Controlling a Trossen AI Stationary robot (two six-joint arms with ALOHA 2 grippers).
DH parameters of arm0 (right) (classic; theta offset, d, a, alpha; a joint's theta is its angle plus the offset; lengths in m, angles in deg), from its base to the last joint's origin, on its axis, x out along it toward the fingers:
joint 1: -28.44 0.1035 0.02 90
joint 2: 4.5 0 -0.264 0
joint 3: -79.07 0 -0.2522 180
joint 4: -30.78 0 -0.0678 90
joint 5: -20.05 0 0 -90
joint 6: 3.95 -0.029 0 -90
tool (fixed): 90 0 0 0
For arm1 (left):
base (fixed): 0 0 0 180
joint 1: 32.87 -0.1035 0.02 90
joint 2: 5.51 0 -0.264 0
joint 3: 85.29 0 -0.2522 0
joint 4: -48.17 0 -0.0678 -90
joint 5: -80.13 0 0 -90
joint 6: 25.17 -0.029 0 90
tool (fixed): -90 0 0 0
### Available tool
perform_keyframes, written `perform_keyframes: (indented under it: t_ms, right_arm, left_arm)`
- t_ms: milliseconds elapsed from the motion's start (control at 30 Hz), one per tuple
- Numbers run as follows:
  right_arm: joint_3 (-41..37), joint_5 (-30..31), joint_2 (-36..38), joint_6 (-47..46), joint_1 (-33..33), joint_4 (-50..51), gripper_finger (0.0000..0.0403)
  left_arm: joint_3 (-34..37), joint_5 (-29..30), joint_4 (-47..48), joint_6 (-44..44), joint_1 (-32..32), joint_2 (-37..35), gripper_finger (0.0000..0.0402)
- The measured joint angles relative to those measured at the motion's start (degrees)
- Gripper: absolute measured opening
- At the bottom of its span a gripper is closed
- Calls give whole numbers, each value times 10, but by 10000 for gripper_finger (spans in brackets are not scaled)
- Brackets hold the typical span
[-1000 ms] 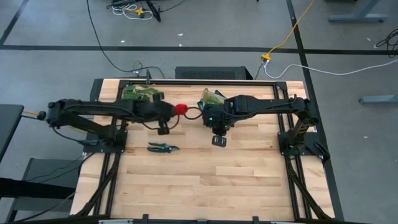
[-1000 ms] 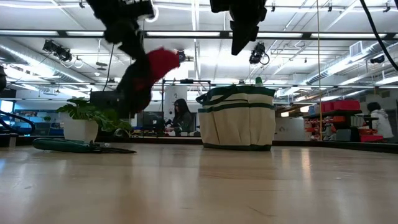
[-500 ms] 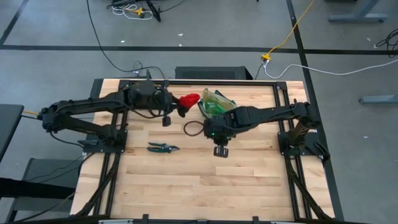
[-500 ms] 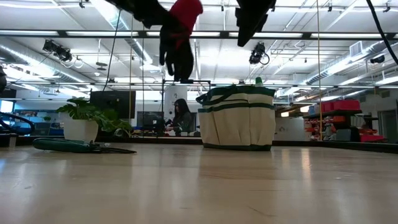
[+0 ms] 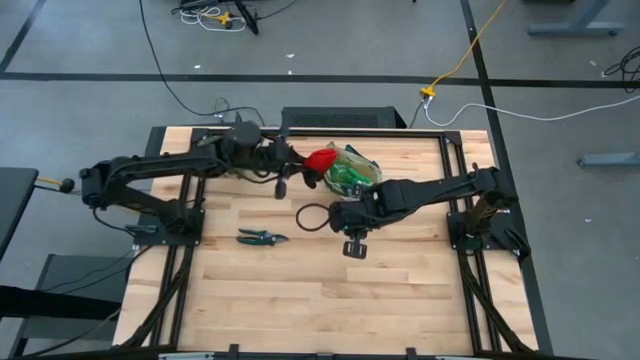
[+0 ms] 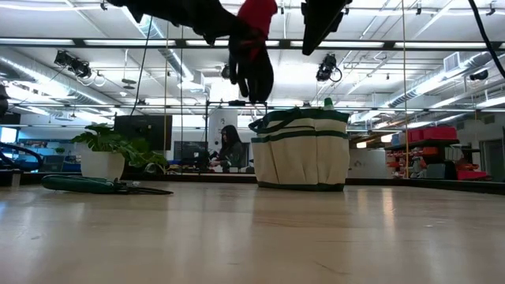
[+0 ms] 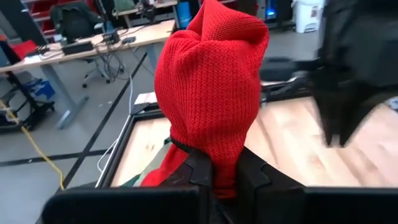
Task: Pick & Place Garden tools in Gardening bag
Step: Put the red gloves into the patterned white gardening bag
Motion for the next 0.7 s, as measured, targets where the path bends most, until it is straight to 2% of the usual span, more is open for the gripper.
perform_keyframes:
  t_ms: [233, 700]
  right_arm:
    - [0, 0, 0, -1, 11, -3, 49]
    - [0, 30, 0, 1, 15, -5, 49]
  left_arm:
    - [0, -61, -79, 34, -25, 41, 29]
    - [0, -60, -158, 61, -32, 98, 29]
